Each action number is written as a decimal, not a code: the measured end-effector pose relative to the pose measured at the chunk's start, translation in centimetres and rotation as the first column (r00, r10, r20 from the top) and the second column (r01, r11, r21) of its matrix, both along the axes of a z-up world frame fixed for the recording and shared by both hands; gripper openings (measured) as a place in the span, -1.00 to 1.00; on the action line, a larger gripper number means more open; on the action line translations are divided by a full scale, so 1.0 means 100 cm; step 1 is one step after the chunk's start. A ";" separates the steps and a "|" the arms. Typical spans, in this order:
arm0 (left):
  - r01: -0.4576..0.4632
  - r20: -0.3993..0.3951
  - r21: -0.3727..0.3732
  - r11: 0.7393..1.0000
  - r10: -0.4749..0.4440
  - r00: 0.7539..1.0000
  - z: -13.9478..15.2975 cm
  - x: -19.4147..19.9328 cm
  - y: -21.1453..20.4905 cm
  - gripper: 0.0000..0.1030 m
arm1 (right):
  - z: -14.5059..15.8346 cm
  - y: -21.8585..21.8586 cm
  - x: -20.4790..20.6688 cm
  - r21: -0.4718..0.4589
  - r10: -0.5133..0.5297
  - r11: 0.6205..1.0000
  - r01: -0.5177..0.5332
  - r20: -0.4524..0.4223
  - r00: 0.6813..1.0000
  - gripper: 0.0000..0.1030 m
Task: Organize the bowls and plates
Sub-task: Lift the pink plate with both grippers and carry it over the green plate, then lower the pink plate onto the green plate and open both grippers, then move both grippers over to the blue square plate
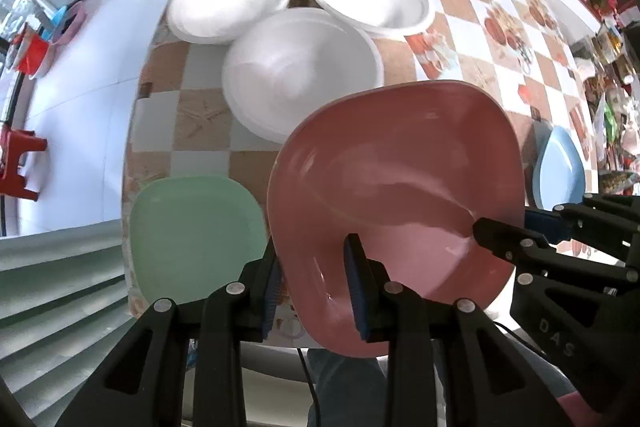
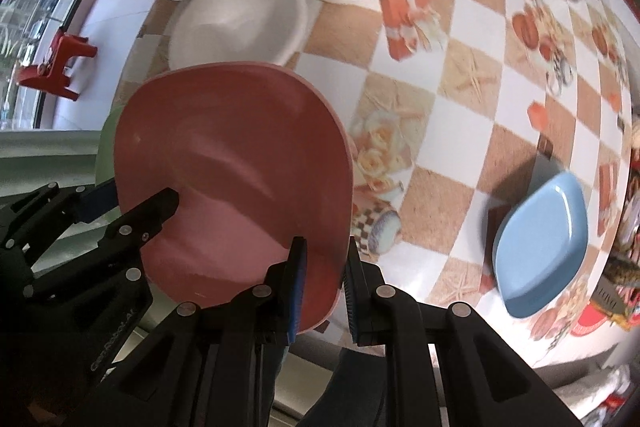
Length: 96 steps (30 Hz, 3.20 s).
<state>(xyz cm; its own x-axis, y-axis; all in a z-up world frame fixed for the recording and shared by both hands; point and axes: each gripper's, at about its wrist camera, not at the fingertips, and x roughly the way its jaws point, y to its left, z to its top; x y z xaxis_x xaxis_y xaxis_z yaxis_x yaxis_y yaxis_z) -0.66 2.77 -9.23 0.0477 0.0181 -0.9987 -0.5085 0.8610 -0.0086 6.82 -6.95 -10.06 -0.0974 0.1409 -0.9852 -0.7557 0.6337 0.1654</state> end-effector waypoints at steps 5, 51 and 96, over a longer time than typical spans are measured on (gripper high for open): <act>-0.040 0.010 0.006 0.999 0.040 0.999 -0.002 -0.007 0.013 -0.37 | 0.006 0.005 -0.022 0.003 0.040 0.999 -0.040 0.024 0.999 -0.60; -0.205 -0.075 0.056 0.977 0.209 0.975 -0.040 -0.110 0.113 -0.36 | -0.062 0.121 -0.111 -0.011 0.140 0.990 -0.144 -0.165 0.976 -0.60; 0.145 0.056 0.035 0.989 -0.147 0.988 0.006 -0.013 0.017 0.56 | -0.037 -0.064 0.010 -0.056 -0.093 0.995 0.085 -0.144 0.985 0.98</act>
